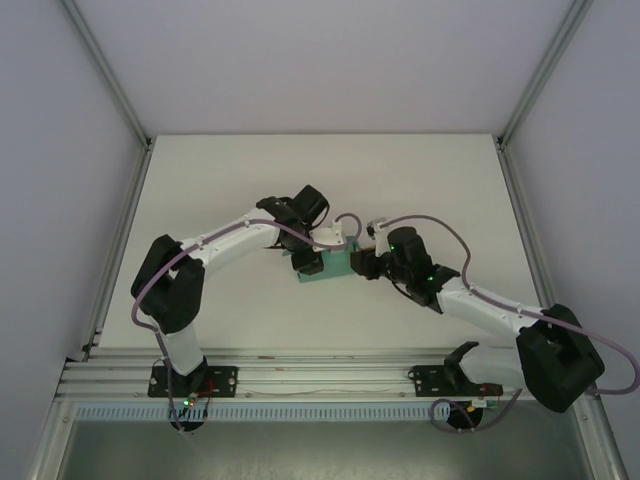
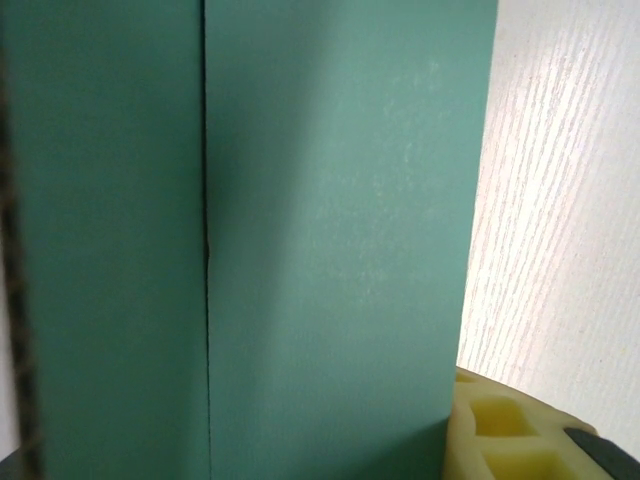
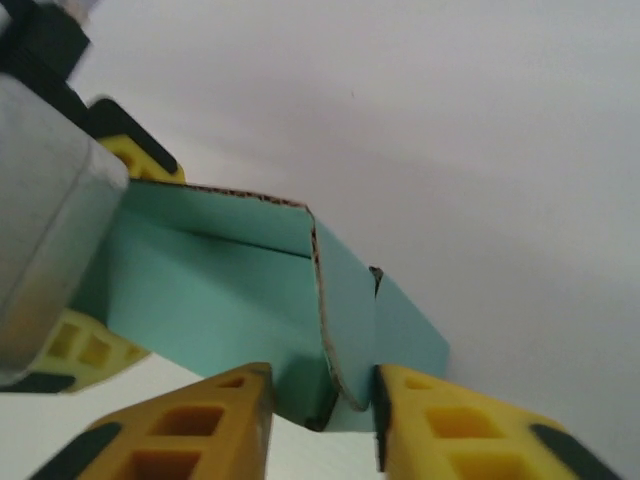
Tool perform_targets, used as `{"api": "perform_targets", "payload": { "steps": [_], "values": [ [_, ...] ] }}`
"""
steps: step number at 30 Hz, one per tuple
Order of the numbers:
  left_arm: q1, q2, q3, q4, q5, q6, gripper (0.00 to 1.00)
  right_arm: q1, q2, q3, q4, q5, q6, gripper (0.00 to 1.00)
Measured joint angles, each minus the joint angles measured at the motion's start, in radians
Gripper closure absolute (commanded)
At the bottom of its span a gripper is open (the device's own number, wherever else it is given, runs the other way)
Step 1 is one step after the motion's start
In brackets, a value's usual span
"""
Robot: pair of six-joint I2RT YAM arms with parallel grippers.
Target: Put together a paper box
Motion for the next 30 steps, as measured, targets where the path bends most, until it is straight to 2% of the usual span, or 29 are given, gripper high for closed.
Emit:
{"api": "perform_targets", "payload": {
  "steps": [2, 7, 14, 24, 30],
  "values": [
    [-0.003, 0.0, 0.0, 0.0, 0.0, 0.002, 0.63, 0.0, -0.001, 0.031, -0.049, 0.009, -0.006, 0.57],
    [-0.003, 0.002, 0.001, 0.0, 0.001, 0.007, 0.63, 0.0, -0.023, 0.113, -0.162, 0.054, -0.006, 0.5],
    [-0.003, 0.014, 0.016, -0.004, 0.002, 0.007, 0.63, -0.001, -0.055, 0.193, -0.266, 0.091, -0.012, 0.6],
    [-0.003, 0.018, 0.022, -0.005, 0.006, 0.025, 0.63, -0.009, 0.024, 0.286, -0.391, 0.072, -0.145, 0.6],
    [-0.003, 0.018, 0.022, -0.005, 0.008, 0.026, 0.63, -0.035, 0.089, 0.324, -0.424, 0.056, -0.214, 0.73]
  ]
}}
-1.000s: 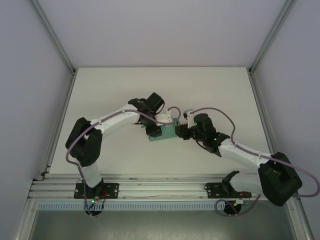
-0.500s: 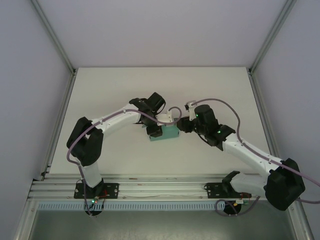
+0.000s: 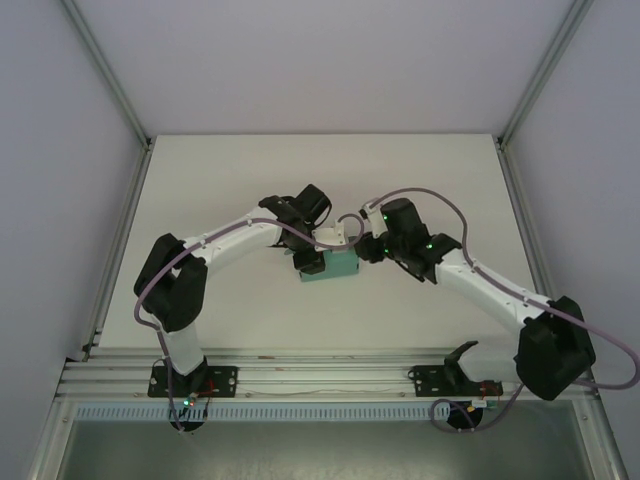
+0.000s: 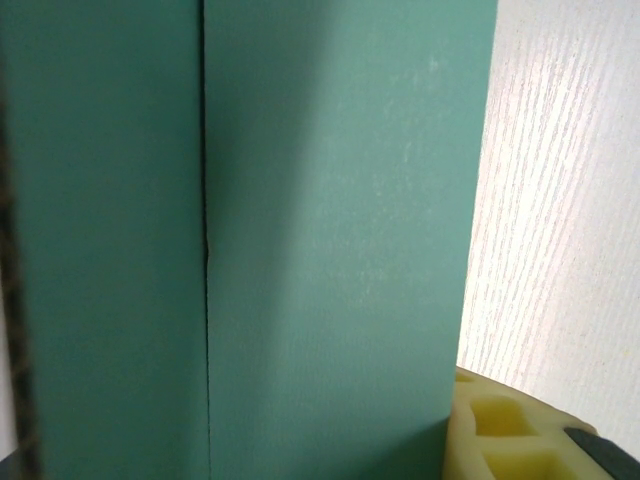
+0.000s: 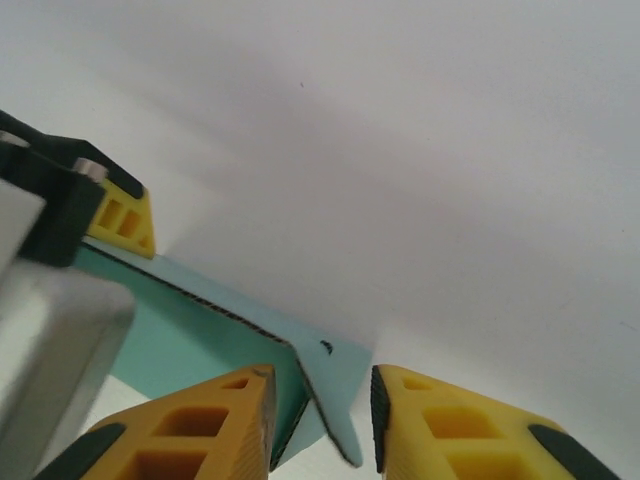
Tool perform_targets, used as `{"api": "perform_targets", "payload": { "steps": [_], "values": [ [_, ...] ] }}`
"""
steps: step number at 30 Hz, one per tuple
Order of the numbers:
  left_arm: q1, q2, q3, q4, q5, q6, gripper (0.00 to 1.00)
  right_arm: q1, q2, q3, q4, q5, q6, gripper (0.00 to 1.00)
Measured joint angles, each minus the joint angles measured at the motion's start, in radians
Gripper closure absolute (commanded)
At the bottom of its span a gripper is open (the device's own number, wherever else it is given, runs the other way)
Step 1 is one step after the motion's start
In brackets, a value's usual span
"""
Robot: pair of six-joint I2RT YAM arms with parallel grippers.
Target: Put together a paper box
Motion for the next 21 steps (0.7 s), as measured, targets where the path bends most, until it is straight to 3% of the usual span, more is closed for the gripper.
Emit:
{"api": "perform_targets", "payload": {
  "steps": [3, 6, 7, 12, 16, 21],
  "values": [
    [0.0, 0.0, 0.0, 0.0, 0.0, 0.0, 0.63, -0.008, 0.027, 0.006, 0.0, -0.015, -0.015, 0.8],
    [0.0, 0.0, 0.0, 0.001, 0.0, 0.0, 0.63, -0.01, 0.042, 0.012, 0.0, -0.04, -0.022, 0.99],
    [0.0, 0.0, 0.001, 0.001, -0.002, -0.001, 0.63, -0.009, 0.049, 0.023, -0.005, -0.042, -0.029, 1.0],
    [0.0, 0.002, 0.002, 0.001, -0.004, -0.004, 0.63, -0.013, 0.071, 0.057, -0.039, -0.056, -0.007, 1.0],
    [0.0, 0.003, 0.003, 0.001, -0.004, -0.005, 0.63, -0.01, 0.072, 0.058, -0.039, -0.061, 0.096, 1.0],
    [0.001, 0.009, 0.01, -0.001, -0.008, -0.011, 0.63, 0.012, 0.018, -0.055, 0.111, -0.03, 0.262, 1.0]
  ]
}}
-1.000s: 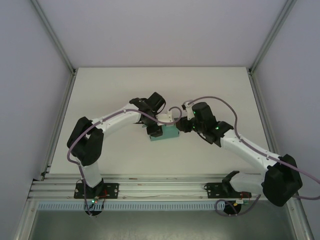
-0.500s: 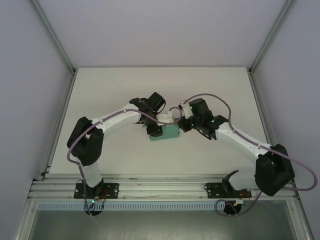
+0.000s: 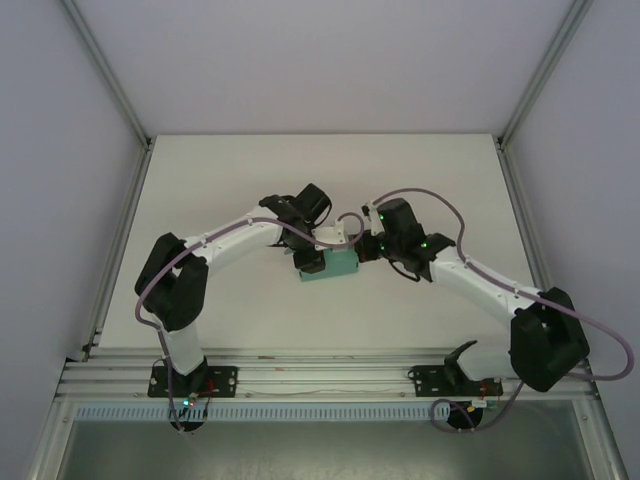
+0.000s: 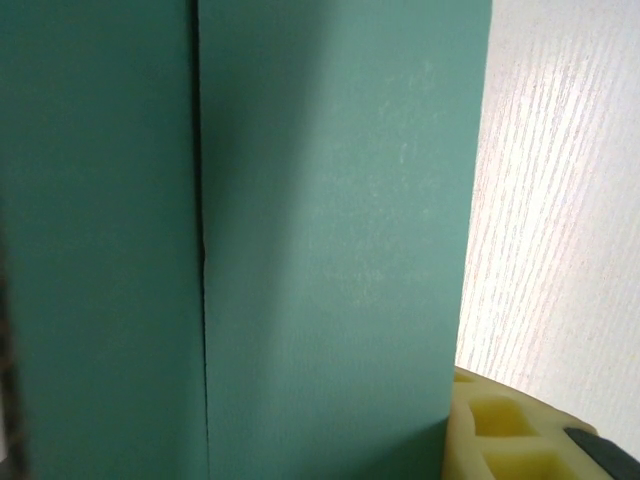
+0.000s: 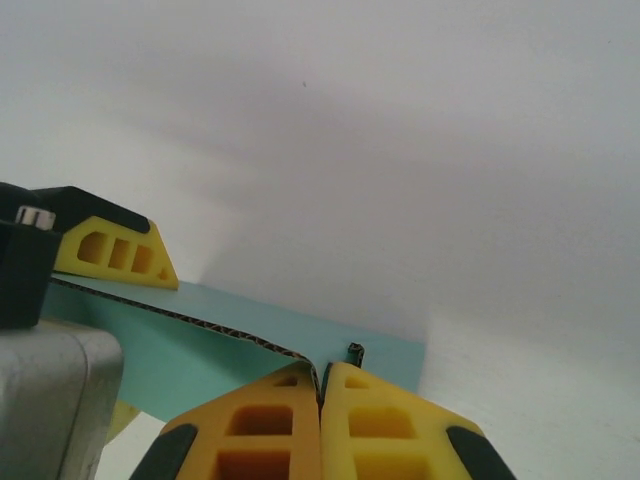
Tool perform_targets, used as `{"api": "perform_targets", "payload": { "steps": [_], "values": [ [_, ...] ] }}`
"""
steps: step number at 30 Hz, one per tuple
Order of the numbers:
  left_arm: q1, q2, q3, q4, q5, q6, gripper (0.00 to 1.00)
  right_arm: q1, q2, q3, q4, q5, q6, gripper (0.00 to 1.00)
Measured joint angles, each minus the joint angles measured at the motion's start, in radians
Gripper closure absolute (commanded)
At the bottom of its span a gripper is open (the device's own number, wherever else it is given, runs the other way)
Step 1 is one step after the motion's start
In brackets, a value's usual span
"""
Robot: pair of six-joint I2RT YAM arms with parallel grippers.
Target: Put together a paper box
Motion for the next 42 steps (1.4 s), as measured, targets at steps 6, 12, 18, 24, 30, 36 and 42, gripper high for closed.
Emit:
{"api": "perform_targets", "payload": {
  "steps": [6, 12, 18, 24, 30, 36, 42],
  "values": [
    [0.0, 0.003, 0.003, -0.002, -0.014, -0.005, 0.63, 0.017, -0.038, -0.173, 0.283, 0.046, 0.016, 1.0],
    [0.0, 0.002, 0.003, -0.002, -0.026, -0.019, 0.62, 0.031, -0.033, -0.246, 0.438, 0.08, -0.046, 1.0],
    [0.0, 0.003, 0.003, -0.002, -0.03, -0.024, 0.59, 0.055, -0.03, -0.291, 0.533, 0.121, -0.092, 1.0],
    [0.002, 0.003, 0.003, -0.002, -0.033, -0.047, 0.55, 0.073, -0.011, -0.307, 0.587, 0.159, -0.094, 1.0],
    [0.007, 0.0, 0.003, 0.015, -0.037, -0.078, 0.37, 0.096, 0.04, -0.318, 0.654, 0.206, -0.095, 1.0],
    [0.006, -0.021, -0.008, 0.078, -0.037, -0.114, 0.2, 0.117, 0.042, -0.3, 0.644, 0.209, -0.104, 1.0],
    [0.015, -0.142, -0.098, 0.14, -0.075, -0.2, 0.11, 0.124, 0.043, -0.255, 0.559, 0.212, -0.109, 1.0]
  ]
}}
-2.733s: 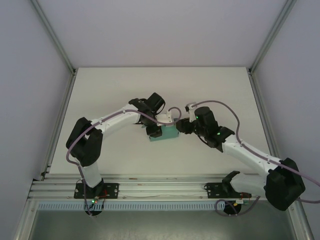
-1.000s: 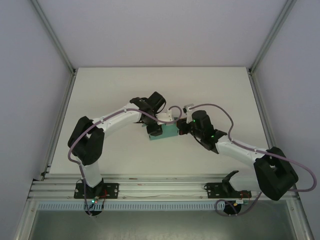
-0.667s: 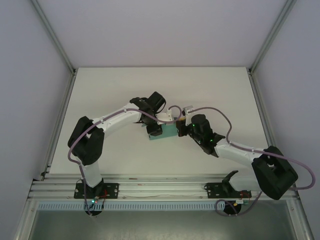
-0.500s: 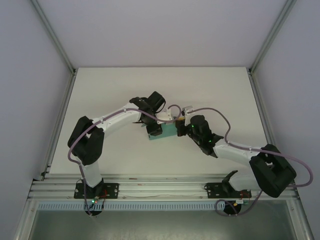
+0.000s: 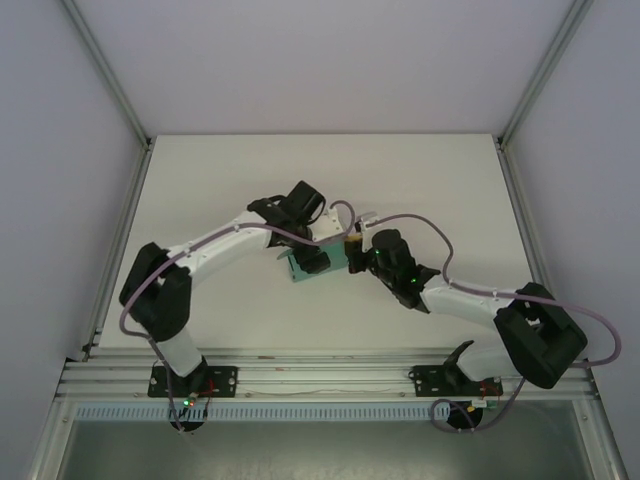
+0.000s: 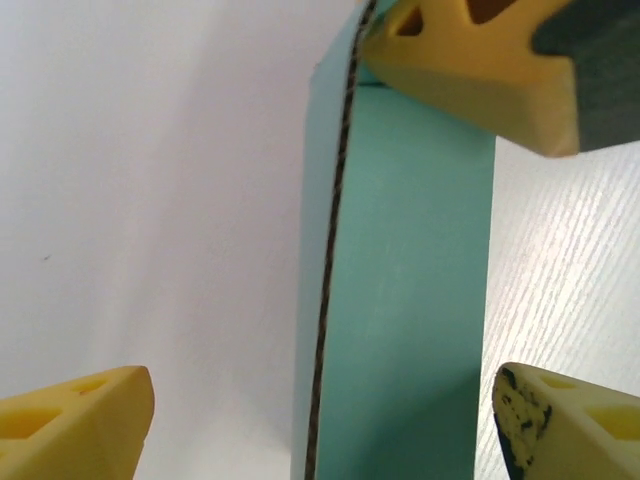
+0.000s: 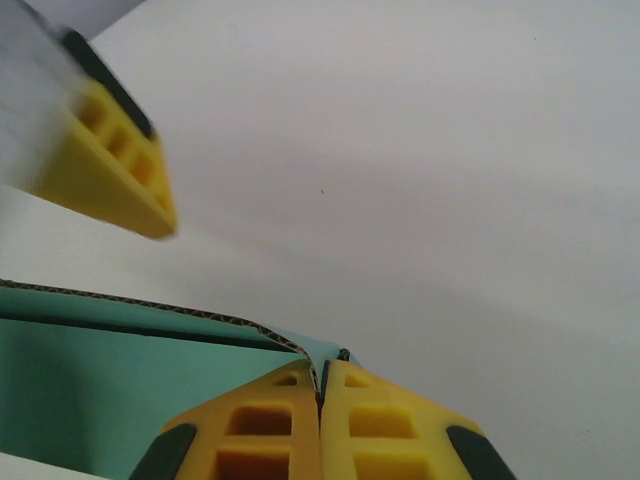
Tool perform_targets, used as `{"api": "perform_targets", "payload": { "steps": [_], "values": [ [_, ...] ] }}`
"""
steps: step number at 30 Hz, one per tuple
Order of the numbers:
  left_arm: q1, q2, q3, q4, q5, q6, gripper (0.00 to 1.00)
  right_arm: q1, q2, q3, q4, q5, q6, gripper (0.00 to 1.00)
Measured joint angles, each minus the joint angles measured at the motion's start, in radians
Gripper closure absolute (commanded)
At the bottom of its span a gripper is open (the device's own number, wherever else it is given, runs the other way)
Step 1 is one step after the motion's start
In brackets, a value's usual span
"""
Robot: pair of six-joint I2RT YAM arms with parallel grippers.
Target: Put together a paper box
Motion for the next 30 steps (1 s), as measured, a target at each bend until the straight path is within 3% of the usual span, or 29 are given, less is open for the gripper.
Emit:
{"api": "perform_targets", "payload": {
  "steps": [5, 10, 13, 15, 18, 30],
  "values": [
    [0.031, -0.203, -0.164, 0.072, -0.112, -0.166, 0.06, 0.01, 0.016, 0.056, -0.078, 0.015, 0.0, 1.0],
    [0.04, -0.343, -0.283, 0.106, -0.193, -0.357, 0.2, 0.031, 0.035, 0.104, -0.144, 0.053, 0.003, 1.0],
    [0.04, -0.363, -0.312, 0.126, -0.217, -0.438, 0.36, 0.056, 0.048, 0.125, -0.167, 0.093, 0.004, 1.0],
    [0.04, -0.362, -0.321, 0.132, -0.225, -0.476, 0.55, 0.072, 0.059, 0.135, -0.17, 0.117, 0.003, 1.0],
    [0.04, -0.356, -0.322, 0.133, -0.225, -0.512, 0.65, 0.082, 0.07, 0.147, -0.176, 0.135, 0.004, 1.0],
    [0.04, -0.34, -0.322, 0.116, -0.231, -0.589, 0.69, 0.089, 0.074, 0.182, -0.241, 0.149, 0.006, 1.0]
  ]
}}
